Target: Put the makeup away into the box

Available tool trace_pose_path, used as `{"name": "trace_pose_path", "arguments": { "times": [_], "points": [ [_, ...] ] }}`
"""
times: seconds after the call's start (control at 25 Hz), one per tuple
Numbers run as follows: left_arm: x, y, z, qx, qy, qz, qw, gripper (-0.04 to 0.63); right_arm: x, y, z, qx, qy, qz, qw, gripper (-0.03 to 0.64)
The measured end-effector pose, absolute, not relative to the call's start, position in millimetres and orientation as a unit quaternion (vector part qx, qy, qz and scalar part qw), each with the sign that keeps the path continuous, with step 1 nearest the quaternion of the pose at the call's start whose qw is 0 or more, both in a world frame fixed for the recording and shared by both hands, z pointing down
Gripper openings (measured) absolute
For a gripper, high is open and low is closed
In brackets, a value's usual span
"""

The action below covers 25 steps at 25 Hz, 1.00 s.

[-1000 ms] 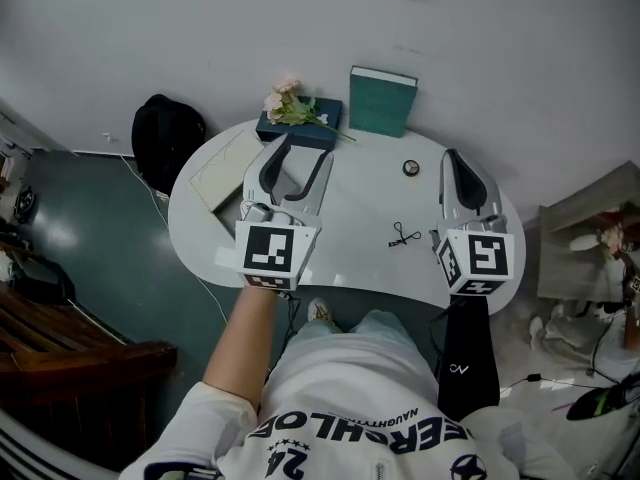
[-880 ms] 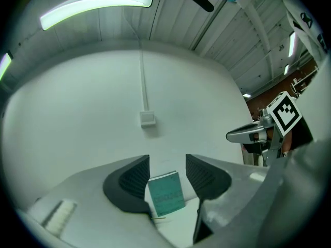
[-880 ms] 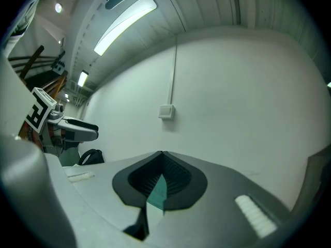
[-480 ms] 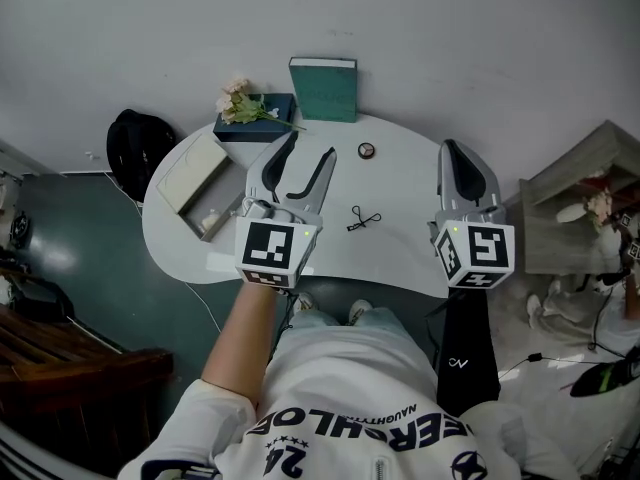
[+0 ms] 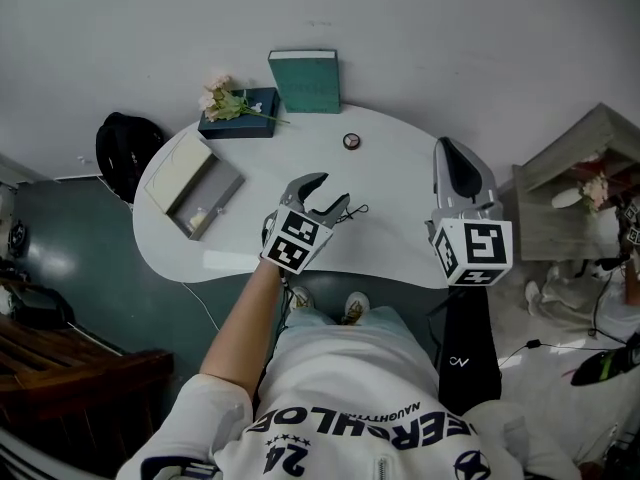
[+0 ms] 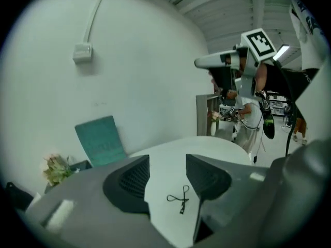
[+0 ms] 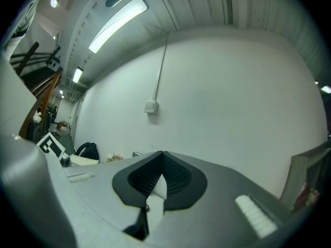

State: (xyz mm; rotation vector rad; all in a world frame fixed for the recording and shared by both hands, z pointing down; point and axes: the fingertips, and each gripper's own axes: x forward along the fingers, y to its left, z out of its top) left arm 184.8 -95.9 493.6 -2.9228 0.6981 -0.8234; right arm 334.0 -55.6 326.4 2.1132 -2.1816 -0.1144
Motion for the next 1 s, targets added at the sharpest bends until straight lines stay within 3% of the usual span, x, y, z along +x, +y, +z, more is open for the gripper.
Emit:
{"name": "trace_pose_path", "arguments": {
  "times": [0.4,0.76,0.8,0.84,0.88,1.0],
  "points": [
    [185.2,-81.5,644.0,-0.903,0.133,-0.403,-0.065,0.232,362.8,-39.8,333.0,0.717,-0.693,-0.033,0.069,0.031],
    [183.5,-77.5,690.3,-0.883,0.127,-0.440,-0.102,0.232,382.6,-28.8,340.5,0.732,-0.677,-0.026,0.076,0.031],
    [182.9,-78.8,691.5,-0.881,0.133,-0.443,-0.098,0.214,383.5,-28.3,342.4,0.732,-0.677,-0.024,0.077,0.031],
    [182.9,-80.3,691.9,-0.881,0.140,-0.443,-0.094,0.081,384.3,-27.9,344.2,0.732,-0.677,-0.022,0.078,0.031],
    [183.4,-80.9,691.6,-0.882,0.144,-0.439,-0.093,0.038,384.8,-27.7,346.0,0.732,-0.677,-0.020,0.078,0.031],
    [183.7,-78.5,690.2,-0.885,0.150,-0.429,-0.106,0.035,384.7,-27.9,349.3,0.730,-0.678,-0.020,0.084,0.031]
  ]
}}
